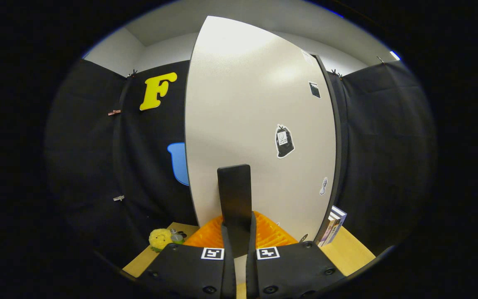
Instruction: Open the shoe cabinet door, grab the shoes and put them into the shoe cabinet, then close the shoe cabinet door.
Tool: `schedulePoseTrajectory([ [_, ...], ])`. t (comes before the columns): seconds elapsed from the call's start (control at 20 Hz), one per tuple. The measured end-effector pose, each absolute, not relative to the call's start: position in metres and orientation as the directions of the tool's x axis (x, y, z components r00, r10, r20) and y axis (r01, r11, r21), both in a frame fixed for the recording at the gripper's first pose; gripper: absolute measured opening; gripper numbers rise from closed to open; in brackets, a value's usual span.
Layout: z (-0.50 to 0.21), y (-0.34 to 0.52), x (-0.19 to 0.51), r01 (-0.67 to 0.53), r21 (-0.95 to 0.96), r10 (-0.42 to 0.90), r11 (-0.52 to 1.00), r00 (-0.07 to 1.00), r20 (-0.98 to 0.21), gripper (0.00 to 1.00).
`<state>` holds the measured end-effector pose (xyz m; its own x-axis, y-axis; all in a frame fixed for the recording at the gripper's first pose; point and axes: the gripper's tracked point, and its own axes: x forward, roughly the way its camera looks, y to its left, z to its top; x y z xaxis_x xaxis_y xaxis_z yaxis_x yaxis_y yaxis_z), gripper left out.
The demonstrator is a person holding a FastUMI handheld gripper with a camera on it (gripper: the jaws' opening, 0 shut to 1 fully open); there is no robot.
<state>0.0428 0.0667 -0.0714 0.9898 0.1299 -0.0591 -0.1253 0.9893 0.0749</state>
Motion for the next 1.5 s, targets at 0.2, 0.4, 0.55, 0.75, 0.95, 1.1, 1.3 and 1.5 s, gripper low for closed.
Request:
schedulePoseTrajectory([
  [0.2, -0.072, 0.042, 0.025, -0.125, 0.073, 0.130, 0.990, 0.989, -0.070, 0.13],
  [0.4, -0.072, 0.017, 0.010, -0.119, 0.070, 0.124, 0.990, 0.990, -0.072, 0.13],
  [0.55, -0.073, 0.004, 0.003, -0.129, 0.085, 0.136, 0.988, 0.988, -0.076, 0.13],
  [0.75, -0.073, -0.017, -0.006, -0.124, 0.096, 0.132, 0.988, 0.989, -0.073, 0.13],
  [0.95, -0.074, -0.041, -0.012, -0.113, 0.092, 0.119, 0.989, 0.990, -0.072, 0.13],
  [1.1, -0.076, -0.059, -0.018, -0.139, 0.117, 0.149, 0.983, 0.986, -0.078, 0.13],
  [1.3, -0.076, -0.085, -0.018, -0.135, 0.104, 0.143, 0.985, 0.987, -0.069, 0.12],
  [1.5, -0.077, -0.112, -0.018, -0.119, 0.104, 0.125, 0.988, 0.990, -0.060, 0.12],
])
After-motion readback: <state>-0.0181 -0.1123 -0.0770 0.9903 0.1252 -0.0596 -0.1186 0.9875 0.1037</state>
